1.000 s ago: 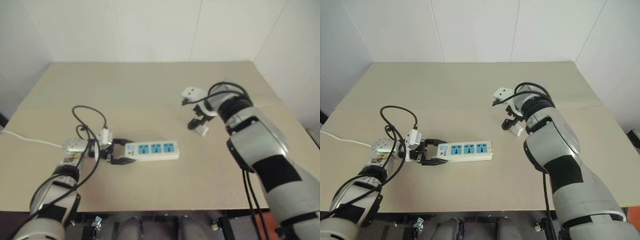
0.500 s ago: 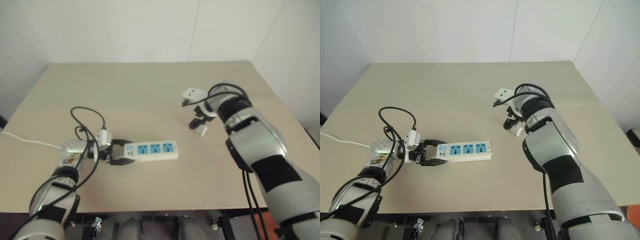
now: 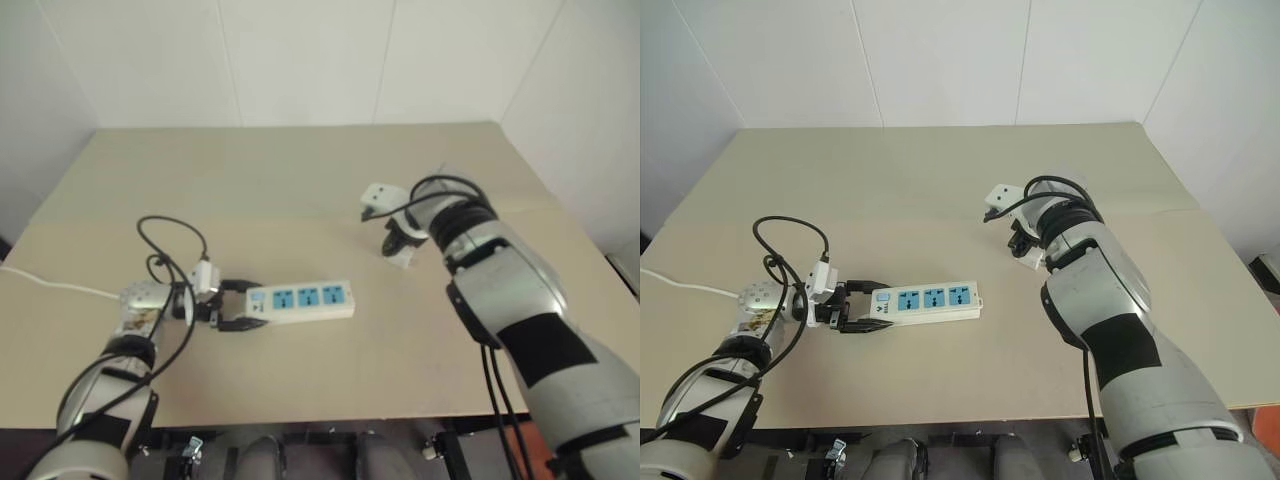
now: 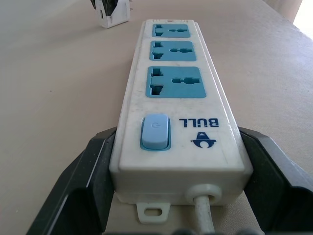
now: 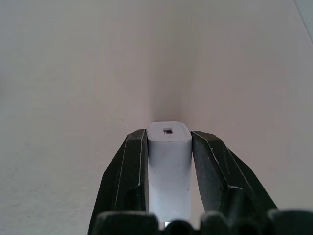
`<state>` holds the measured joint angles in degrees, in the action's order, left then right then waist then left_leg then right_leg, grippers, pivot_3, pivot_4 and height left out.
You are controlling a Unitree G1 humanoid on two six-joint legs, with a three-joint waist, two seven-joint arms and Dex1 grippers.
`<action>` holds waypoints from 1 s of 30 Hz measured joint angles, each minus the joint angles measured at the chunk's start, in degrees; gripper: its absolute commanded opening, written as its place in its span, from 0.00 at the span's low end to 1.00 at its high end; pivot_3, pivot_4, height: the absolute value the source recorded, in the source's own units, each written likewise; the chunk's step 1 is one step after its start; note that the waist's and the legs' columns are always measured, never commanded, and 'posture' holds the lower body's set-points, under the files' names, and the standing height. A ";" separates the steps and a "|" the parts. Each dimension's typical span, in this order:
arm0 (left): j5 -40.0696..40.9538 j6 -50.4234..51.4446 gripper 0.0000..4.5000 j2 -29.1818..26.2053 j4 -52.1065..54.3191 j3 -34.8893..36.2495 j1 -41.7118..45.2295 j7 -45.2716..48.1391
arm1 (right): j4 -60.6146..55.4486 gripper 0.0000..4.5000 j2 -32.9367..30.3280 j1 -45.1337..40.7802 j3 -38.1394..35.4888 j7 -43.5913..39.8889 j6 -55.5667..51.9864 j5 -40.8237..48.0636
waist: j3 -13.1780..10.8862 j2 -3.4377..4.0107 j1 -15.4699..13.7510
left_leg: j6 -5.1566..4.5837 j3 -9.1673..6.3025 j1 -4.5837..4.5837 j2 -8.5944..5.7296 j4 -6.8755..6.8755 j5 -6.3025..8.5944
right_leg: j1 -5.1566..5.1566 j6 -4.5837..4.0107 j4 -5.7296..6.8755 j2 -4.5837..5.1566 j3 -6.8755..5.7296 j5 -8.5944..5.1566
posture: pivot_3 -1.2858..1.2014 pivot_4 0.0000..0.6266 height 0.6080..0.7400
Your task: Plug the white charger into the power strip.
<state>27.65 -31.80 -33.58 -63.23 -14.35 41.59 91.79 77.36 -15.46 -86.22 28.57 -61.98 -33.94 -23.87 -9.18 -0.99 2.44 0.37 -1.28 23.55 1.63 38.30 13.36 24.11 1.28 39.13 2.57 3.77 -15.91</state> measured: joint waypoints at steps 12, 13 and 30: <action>0.43 2.14 0.73 -0.64 1.34 -0.32 -0.32 0.04 | -0.56 0.25 -4.23 -4.31 -4.02 -5.22 2.27 1.55 | -0.02 0.03 0.21 | 0.00 0.02 0.03 0.01 -0.04 0.00 | 0.10 0.00 0.03 -0.01 0.04 0.00 | 0.52 0.24 1.00; 0.59 2.25 0.73 -0.74 1.56 -0.62 -0.32 0.03 | -1.22 0.25 -4.81 -5.31 -5.10 -5.81 1.83 2.35 | -0.02 0.03 0.21 | 0.00 0.02 0.03 0.01 -0.06 0.00 | 0.10 0.00 0.02 -0.01 0.03 0.00 | 0.52 0.24 1.00; 5.73 4.75 0.73 -2.04 8.49 -8.27 -1.50 0.10 | -62.18 0.25 -13.85 29.33 -29.69 -10.43 -24.73 30.28 | -0.03 0.04 -0.29 | 0.00 -0.11 0.26 0.00 0.07 0.00 | 0.10 0.00 -0.03 -0.02 0.01 0.00 | 0.52 0.24 1.00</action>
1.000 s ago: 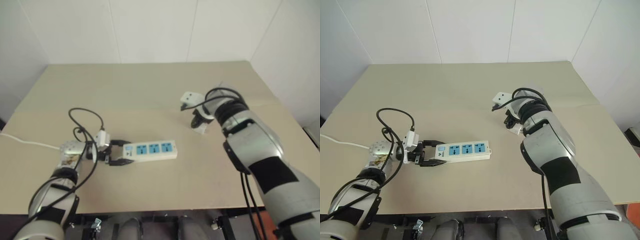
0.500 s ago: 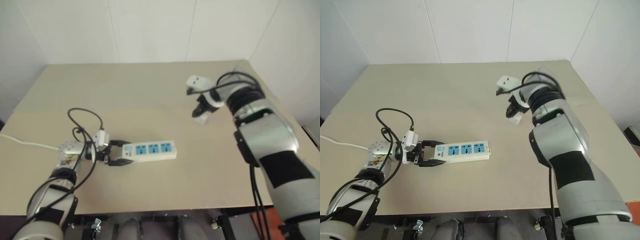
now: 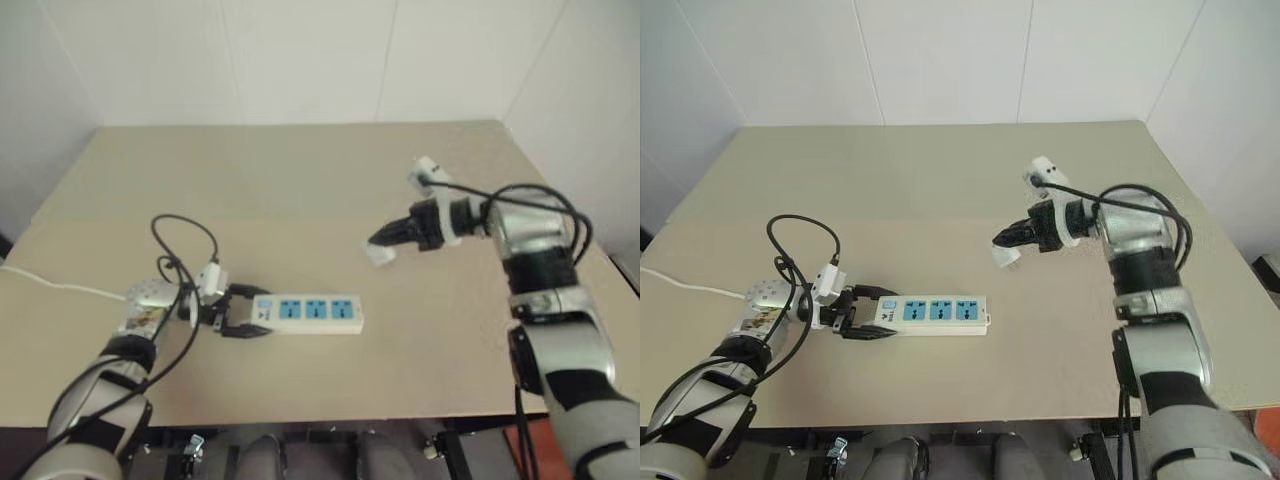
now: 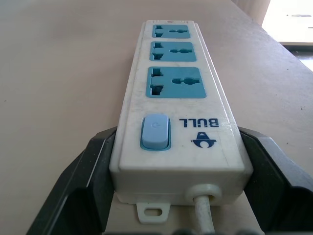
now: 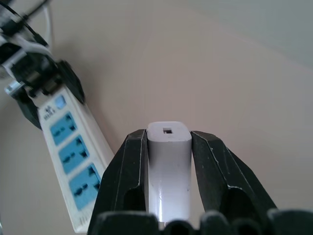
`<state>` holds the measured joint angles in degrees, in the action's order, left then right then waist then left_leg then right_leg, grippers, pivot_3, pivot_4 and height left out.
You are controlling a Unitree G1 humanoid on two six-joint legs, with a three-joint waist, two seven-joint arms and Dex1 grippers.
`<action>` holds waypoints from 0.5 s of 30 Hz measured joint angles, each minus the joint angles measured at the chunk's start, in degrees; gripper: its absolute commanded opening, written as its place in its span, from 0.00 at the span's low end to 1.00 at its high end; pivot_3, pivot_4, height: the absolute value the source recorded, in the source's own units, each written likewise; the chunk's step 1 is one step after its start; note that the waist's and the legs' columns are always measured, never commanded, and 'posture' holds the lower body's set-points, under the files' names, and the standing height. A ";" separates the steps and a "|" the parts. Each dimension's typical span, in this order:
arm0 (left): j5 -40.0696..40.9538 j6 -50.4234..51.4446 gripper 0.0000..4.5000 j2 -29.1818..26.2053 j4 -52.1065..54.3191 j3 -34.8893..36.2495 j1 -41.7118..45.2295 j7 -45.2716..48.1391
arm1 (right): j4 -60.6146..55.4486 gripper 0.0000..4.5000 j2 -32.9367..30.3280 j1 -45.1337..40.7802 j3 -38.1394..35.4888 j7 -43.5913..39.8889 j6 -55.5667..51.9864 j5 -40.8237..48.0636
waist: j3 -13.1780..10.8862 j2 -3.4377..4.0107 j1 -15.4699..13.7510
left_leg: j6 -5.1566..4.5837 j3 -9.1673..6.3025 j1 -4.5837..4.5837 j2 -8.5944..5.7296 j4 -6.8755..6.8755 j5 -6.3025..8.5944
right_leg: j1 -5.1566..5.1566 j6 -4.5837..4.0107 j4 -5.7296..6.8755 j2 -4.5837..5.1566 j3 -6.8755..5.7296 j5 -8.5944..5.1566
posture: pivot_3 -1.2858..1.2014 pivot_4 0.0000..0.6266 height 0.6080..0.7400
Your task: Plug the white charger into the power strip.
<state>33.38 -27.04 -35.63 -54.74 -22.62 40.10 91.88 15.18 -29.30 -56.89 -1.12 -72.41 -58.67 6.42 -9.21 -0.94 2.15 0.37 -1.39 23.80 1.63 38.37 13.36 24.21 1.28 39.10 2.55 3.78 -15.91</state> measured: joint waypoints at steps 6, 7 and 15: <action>0.31 1.40 0.73 1.52 0.67 0.06 -0.26 0.04 | -12.92 0.25 8.06 12.22 -9.32 6.41 1.21 12.09 | 0.01 -0.02 -0.23 | 0.00 -0.04 -0.07 -0.03 0.10 0.00 | -0.16 0.00 -0.10 -0.01 -0.02 0.00 | 0.52 0.24 1.00; 0.31 1.89 0.73 1.87 0.99 0.10 -0.32 0.06 | -13.33 0.25 9.19 13.57 -9.78 7.58 1.55 13.65 | 0.01 -0.02 -0.27 | 0.00 -0.04 -0.06 -0.04 0.14 0.00 | -0.15 0.00 -0.10 0.00 -0.02 0.00 | 0.52 0.24 1.00; -0.91 2.74 0.73 2.18 2.30 0.46 -0.82 0.06 | -14.85 0.25 18.43 21.99 -10.21 11.77 12.41 20.99 | 0.01 -0.02 -0.06 | 0.00 -0.04 -0.08 -0.02 0.38 0.00 | -0.18 0.01 -0.08 -0.04 0.00 0.00 | 0.52 0.24 1.00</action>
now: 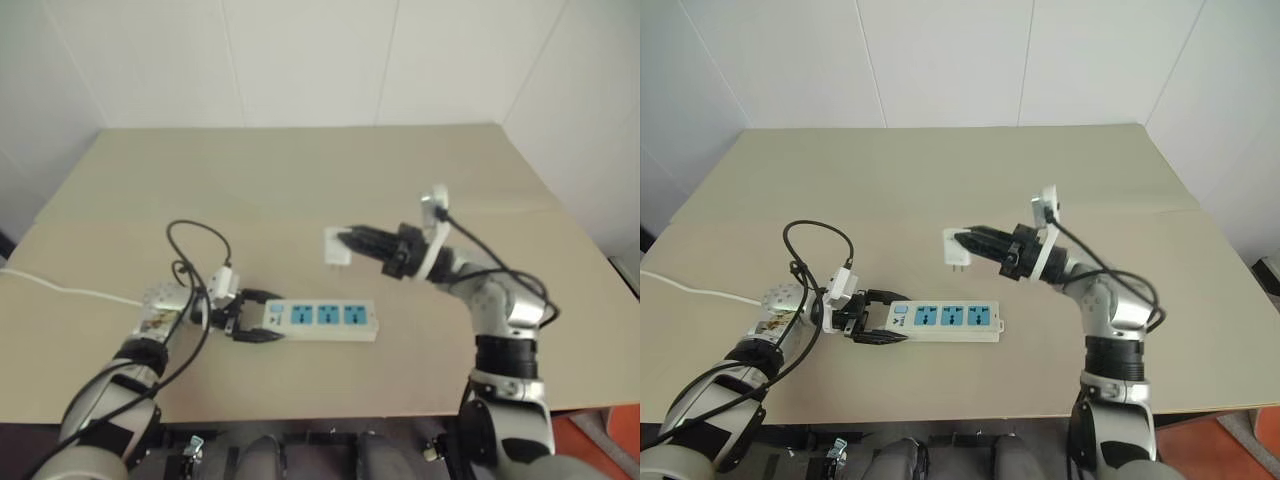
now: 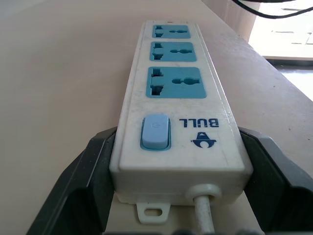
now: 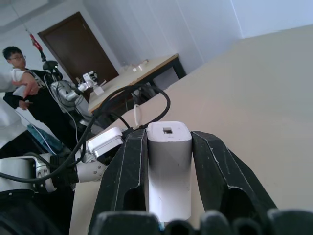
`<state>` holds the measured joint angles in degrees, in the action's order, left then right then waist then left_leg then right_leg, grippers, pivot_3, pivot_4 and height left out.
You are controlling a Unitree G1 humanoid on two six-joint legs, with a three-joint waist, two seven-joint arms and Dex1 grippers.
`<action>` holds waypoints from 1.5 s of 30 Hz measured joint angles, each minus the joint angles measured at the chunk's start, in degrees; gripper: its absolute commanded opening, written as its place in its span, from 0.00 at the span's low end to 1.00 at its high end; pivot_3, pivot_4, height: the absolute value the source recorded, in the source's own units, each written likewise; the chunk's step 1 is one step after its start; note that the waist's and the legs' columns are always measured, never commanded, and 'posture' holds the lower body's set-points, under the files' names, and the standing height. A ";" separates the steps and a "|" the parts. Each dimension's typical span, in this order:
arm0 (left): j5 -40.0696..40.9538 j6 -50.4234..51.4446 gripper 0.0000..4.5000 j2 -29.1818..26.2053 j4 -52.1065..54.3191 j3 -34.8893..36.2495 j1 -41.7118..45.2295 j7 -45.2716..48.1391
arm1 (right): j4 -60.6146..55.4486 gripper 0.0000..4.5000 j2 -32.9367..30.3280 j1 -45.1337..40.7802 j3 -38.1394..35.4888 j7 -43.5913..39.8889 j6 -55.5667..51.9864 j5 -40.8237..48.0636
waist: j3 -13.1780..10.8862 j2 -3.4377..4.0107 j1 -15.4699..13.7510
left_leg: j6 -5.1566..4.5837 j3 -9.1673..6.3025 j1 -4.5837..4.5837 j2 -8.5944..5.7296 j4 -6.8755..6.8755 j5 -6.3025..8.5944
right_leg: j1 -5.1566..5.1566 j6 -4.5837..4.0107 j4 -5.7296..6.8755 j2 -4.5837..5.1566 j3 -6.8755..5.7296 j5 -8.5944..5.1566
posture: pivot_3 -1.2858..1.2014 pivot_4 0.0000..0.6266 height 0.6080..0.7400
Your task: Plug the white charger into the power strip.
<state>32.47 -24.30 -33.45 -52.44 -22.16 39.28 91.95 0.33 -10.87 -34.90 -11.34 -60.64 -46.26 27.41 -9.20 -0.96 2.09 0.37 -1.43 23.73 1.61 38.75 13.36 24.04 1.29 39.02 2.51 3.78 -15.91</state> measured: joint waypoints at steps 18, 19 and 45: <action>-8.55 -1.47 0.73 1.56 1.74 6.38 -0.80 0.40 | 5.43 0.25 2.45 3.60 4.47 -3.81 13.58 6.67 | 0.00 0.00 0.00 | 0.00 0.00 -0.10 0.02 0.01 0.00 | -0.06 0.00 0.03 -0.04 0.02 0.00 | 0.52 0.24 1.00; -8.80 -1.36 0.73 1.63 1.74 6.73 -0.88 0.40 | 5.61 0.25 2.54 3.89 4.93 -4.23 14.38 6.65 | 0.00 0.00 0.01 | 0.00 0.00 -0.12 0.02 0.01 0.00 | -0.06 0.00 0.05 -0.04 0.02 0.00 | 0.52 0.24 1.00; -11.00 0.92 0.73 2.16 3.10 9.10 -1.84 0.24 | 21.68 0.25 4.24 3.72 13.00 -10.65 41.30 -1.44 | 0.00 0.00 0.15 | 0.00 -0.02 -0.55 0.04 -0.02 0.00 | -0.53 0.02 -0.03 -0.06 0.00 -0.01 | 0.52 0.24 1.00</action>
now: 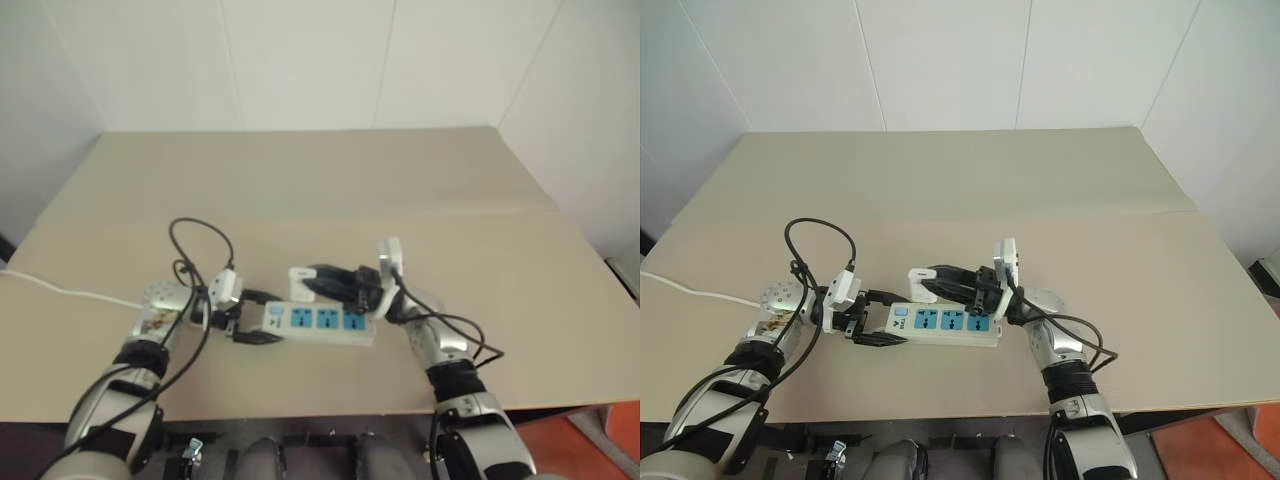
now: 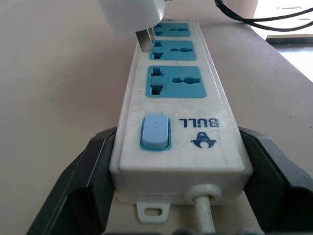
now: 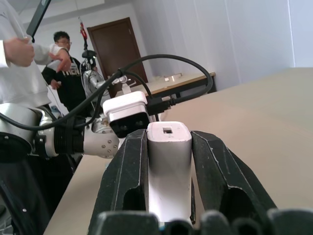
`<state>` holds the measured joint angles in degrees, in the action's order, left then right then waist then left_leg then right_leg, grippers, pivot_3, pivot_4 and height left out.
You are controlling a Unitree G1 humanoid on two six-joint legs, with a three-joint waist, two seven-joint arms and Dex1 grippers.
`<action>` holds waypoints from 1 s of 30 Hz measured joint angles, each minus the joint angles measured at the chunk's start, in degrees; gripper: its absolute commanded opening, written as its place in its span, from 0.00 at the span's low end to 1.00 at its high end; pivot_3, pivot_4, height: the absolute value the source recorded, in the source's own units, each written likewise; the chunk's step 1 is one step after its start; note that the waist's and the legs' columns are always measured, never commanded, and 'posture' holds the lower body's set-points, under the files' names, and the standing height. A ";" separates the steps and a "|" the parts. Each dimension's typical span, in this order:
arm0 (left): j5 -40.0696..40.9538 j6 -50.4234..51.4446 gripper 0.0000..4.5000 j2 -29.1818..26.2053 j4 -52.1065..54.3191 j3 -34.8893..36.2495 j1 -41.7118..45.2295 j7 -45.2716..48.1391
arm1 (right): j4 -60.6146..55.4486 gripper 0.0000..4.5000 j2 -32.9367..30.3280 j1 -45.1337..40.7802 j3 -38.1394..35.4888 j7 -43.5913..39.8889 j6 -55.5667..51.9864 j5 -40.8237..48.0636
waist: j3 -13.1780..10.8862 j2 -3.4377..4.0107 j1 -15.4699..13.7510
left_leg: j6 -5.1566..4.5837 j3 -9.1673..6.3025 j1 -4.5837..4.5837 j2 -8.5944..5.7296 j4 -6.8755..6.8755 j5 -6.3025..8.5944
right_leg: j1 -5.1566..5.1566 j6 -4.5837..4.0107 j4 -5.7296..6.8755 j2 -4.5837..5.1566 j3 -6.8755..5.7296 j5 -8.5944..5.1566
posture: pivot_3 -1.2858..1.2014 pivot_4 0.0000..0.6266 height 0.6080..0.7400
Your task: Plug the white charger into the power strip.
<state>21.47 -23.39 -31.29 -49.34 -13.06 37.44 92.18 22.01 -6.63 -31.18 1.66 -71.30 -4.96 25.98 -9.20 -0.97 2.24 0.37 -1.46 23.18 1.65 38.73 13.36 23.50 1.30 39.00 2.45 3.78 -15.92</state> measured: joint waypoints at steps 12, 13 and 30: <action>-0.28 0.79 0.73 -0.01 0.25 0.19 0.00 0.01 | 2.09 0.25 0.17 -0.03 0.91 -1.19 3.84 -1.42 | 0.00 0.00 0.03 | 0.00 0.00 -0.02 0.01 0.00 0.00 | -0.03 0.00 -0.01 0.00 0.00 0.00 | 0.52 0.24 1.00; -0.34 0.88 0.73 -0.03 0.37 0.21 -0.03 -0.01 | 2.28 0.25 0.22 -0.03 1.09 -1.19 4.11 -1.73 | 0.00 0.00 0.03 | 0.00 0.00 -0.02 0.01 0.00 0.00 | -0.03 0.00 -0.01 -0.01 0.00 0.00 | 0.52 0.24 1.00; -0.63 1.97 0.73 -0.10 1.25 0.47 -0.33 -0.17 | 4.61 0.25 0.37 -1.39 2.27 -2.00 6.79 -2.82 | 0.00 0.00 0.03 | 0.00 -0.01 -0.02 0.01 -0.02 0.00 | -0.03 0.00 -0.03 -0.01 0.00 0.00 | 0.52 0.24 1.00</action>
<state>20.84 -21.41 -31.38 -48.09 -12.59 37.11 92.01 26.63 -6.26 -32.57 3.93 -73.29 1.84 23.16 -9.20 -0.97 2.27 0.37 -1.46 23.16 1.67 38.71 13.36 23.47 1.30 38.97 2.44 3.78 -15.92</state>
